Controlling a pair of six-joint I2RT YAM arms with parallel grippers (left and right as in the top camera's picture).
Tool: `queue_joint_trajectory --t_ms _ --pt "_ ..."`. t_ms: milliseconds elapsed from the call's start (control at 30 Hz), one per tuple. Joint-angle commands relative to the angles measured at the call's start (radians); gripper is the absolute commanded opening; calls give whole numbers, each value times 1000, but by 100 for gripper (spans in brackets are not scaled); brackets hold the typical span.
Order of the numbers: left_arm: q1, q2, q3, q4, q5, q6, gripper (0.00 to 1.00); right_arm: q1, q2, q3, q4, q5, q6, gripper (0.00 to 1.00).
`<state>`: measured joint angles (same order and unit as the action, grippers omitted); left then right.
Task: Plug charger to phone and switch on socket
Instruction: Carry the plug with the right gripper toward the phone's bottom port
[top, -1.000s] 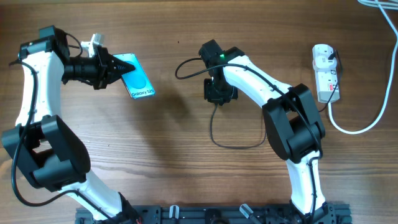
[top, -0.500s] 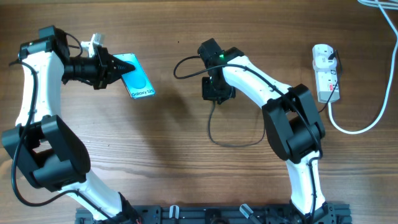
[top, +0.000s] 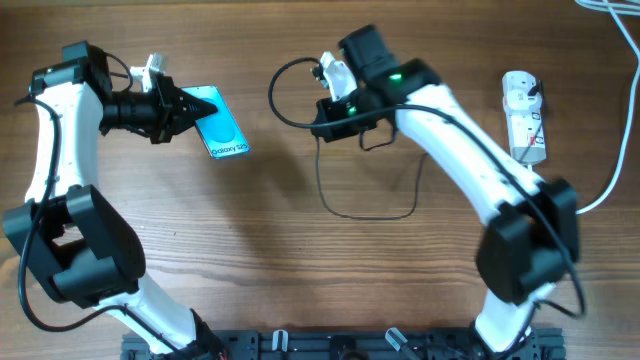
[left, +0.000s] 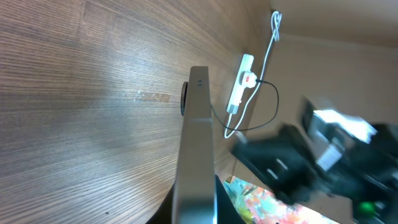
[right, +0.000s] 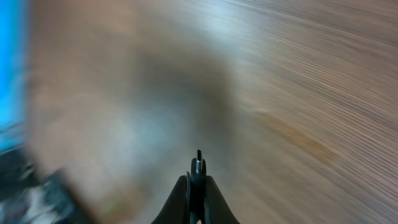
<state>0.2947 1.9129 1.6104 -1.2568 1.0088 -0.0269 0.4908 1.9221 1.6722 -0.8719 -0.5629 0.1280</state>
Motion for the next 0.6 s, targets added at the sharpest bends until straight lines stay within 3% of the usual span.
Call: queue_joint_trajectory --t_ms 0,100,300,433,567 --pt "-5 -28 13 11 87 33 4 -13 -51 4 -65 -397 -247 4" --pt "-5 -28 13 10 193 132 4 -11 -50 -15 -130 -597 -374 4" --pt "-5 -28 13 15 370 237 4 8 -50 -90 -118 -823 -423 5" --pt "-5 -28 13 38 462 237 4 48 -50 -132 18 -822 -274 4" --pt "-7 -28 13 37 494 237 4 87 -49 -151 222 -736 -14 4"
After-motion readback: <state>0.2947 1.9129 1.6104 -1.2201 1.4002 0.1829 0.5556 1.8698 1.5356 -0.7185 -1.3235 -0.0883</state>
